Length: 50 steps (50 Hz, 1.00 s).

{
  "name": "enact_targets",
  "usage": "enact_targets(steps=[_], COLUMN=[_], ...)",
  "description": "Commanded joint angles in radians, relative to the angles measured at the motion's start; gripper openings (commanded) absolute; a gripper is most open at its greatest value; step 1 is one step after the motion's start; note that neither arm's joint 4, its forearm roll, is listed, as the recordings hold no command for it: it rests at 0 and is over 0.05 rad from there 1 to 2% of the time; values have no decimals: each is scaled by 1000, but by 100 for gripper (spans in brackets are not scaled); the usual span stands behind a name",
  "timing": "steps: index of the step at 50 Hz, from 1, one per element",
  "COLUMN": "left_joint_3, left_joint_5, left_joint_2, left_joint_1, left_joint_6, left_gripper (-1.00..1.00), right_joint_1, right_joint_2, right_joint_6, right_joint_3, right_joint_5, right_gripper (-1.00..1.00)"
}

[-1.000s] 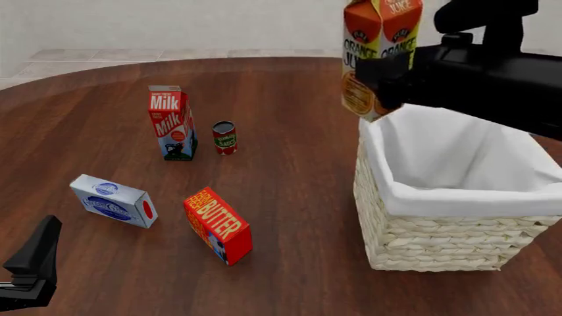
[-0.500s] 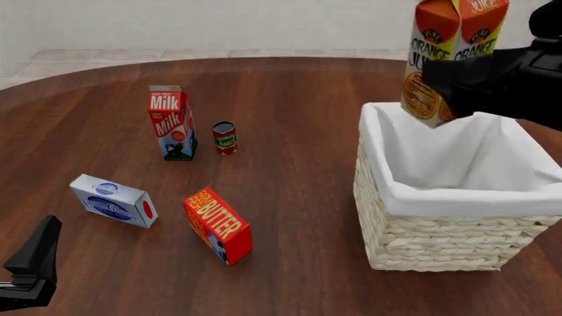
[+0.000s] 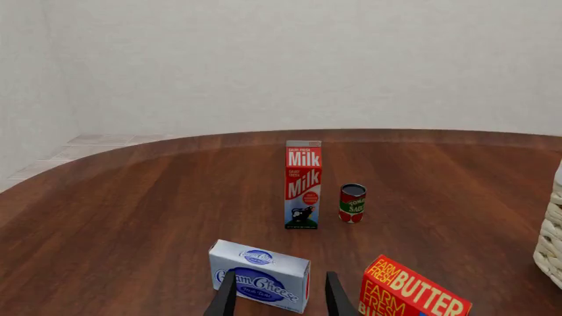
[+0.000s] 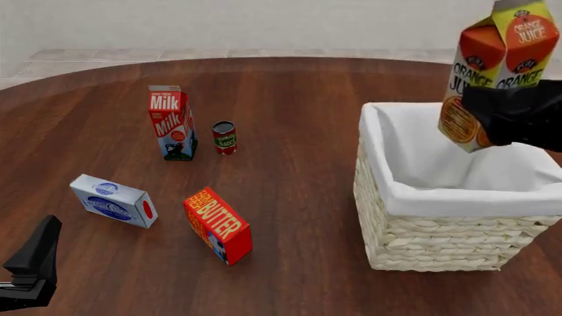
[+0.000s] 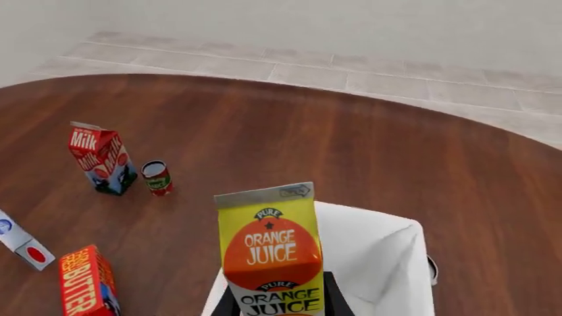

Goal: Pick up the orange juice, and put it in the basket.

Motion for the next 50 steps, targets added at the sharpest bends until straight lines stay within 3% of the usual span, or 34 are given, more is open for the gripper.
enact_targets(steps=[1, 20, 38, 50], left_joint_3=[0, 0, 0, 0], left_joint_5=[0, 0, 0, 0], left_joint_2=[0, 0, 0, 0], left_joint_1=[0, 0, 0, 0], left_joint_6=[0, 0, 0, 0], left_gripper=[100, 100, 100, 100], right_joint_1=[-43, -74, -85, -83], right_joint_2=[-34, 7, 76, 135], right_joint_6=[35, 66, 141, 161], right_joint_3=[57, 104, 172, 186], right_joint_5=[-24, -90, -207, -263], right_gripper=[-100, -100, -100, -100])
